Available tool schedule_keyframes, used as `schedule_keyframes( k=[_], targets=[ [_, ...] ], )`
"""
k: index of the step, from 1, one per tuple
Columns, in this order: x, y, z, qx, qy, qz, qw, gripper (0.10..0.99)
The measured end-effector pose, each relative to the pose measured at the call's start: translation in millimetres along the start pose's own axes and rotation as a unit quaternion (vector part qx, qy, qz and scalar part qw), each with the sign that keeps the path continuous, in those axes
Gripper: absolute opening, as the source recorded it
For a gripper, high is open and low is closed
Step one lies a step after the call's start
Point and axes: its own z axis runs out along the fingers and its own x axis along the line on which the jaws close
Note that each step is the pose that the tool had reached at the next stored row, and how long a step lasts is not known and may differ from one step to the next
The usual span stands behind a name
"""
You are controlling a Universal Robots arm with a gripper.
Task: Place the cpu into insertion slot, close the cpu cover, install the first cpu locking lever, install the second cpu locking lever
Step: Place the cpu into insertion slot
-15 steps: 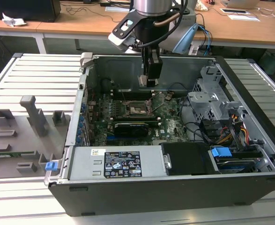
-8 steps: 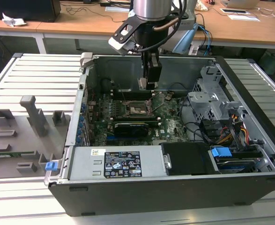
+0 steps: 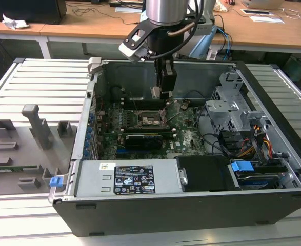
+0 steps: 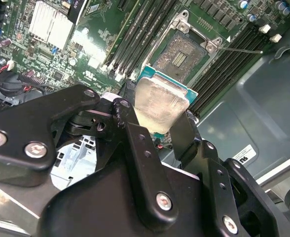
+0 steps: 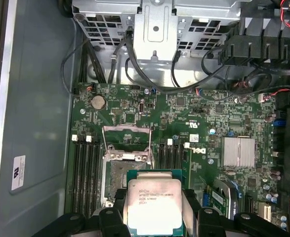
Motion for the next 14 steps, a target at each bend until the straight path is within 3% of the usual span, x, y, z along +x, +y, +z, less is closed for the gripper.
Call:
schedule_keyframes(
  k=[14],
  targets=[
    [-0.1, -0.5, 6.5, 0.0, 0.0, 0.0, 1.0, 0.525]
  ],
)
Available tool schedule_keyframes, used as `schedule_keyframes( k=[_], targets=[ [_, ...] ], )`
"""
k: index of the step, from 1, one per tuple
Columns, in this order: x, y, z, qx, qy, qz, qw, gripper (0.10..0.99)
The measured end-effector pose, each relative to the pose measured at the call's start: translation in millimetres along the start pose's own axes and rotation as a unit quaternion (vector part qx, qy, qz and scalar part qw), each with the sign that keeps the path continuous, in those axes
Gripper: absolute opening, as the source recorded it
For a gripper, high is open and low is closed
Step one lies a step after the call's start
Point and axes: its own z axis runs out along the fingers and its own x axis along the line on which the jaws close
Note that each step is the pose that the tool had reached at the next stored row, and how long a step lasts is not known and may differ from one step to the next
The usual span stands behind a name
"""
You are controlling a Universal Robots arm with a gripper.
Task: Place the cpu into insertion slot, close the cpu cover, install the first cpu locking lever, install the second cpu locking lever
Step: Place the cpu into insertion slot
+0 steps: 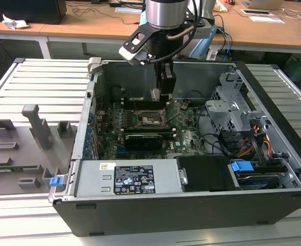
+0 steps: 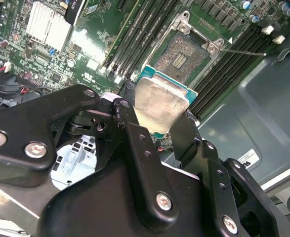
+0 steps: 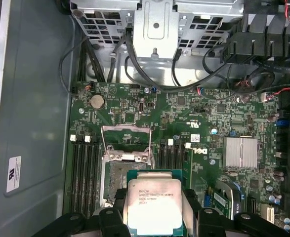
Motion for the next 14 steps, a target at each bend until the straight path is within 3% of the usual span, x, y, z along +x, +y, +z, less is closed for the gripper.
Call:
schedule_keyframes(
  k=[14],
  targets=[
    [-0.1, -0.6, 7.5, 0.0, 0.0, 0.0, 1.0, 0.525]
  ],
)
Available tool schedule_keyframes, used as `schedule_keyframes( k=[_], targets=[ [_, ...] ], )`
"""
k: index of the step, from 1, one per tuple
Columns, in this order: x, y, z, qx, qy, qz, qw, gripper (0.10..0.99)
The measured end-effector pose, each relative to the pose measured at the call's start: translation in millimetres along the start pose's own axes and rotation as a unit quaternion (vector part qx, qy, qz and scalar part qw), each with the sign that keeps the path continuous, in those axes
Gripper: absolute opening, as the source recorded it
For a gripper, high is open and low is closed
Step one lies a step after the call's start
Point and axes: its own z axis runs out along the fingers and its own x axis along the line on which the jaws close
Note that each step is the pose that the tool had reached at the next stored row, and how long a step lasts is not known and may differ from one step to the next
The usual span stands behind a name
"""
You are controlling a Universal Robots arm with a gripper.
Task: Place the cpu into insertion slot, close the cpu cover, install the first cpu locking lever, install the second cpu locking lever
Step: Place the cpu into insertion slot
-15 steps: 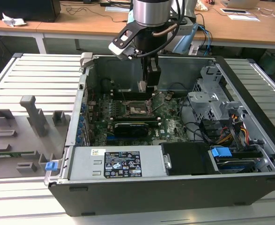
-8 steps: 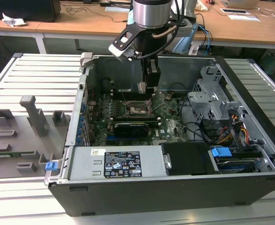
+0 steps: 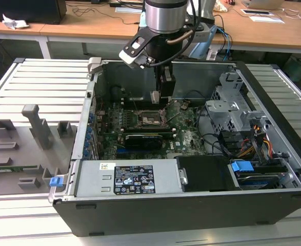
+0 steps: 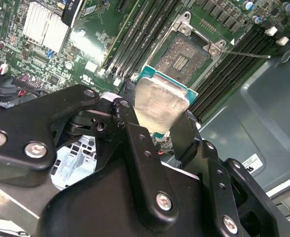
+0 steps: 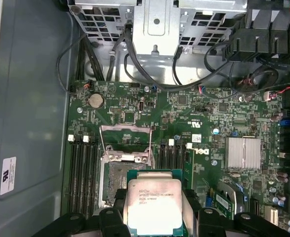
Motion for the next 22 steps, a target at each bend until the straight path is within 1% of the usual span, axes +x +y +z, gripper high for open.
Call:
schedule_keyframes(
  k=[10, 13, 19, 22],
  targets=[
    [0.0, -0.4, 4.9, 0.0, 0.0, 0.0, 1.0, 0.525],
    [0.0, -0.6, 7.6, 0.0, 0.0, 0.0, 1.0, 0.525],
    [0.2, -5.8, 12.7, -0.0002, -0.0007, 0.009, 1.0, 0.525],
    [0.2, -6.5, 13.9, -0.0002, -0.0013, 0.014, 0.9999, 0.525]
  ],
)
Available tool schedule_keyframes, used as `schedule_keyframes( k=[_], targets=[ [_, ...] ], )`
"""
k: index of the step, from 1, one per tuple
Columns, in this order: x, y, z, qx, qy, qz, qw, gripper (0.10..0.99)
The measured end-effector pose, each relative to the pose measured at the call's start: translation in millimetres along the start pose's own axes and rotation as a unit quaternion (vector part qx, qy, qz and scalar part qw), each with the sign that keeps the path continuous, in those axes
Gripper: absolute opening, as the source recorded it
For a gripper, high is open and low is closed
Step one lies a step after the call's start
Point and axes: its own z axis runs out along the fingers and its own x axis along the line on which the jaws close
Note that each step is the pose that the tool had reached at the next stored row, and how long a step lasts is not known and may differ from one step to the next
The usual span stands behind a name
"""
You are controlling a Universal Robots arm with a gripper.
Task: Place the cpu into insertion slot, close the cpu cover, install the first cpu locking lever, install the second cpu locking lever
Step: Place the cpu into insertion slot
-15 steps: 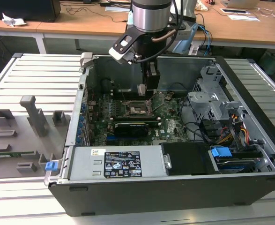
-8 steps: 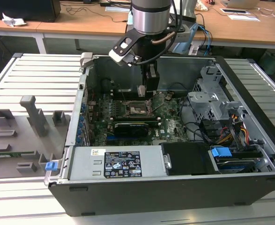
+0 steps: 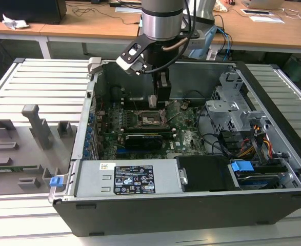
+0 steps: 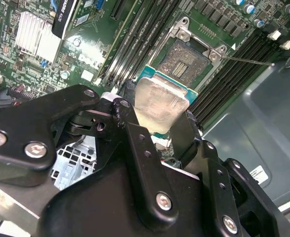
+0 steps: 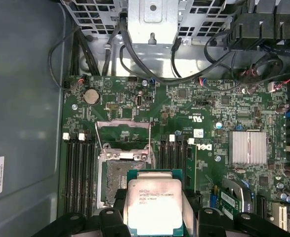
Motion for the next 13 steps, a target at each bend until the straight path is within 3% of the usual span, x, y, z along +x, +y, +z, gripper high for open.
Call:
schedule_keyframes(
  k=[13],
  targets=[
    [-0.1, -0.5, 4.7, -0.0001, 0.0, 0.002, 1.0, 0.525]
  ],
)
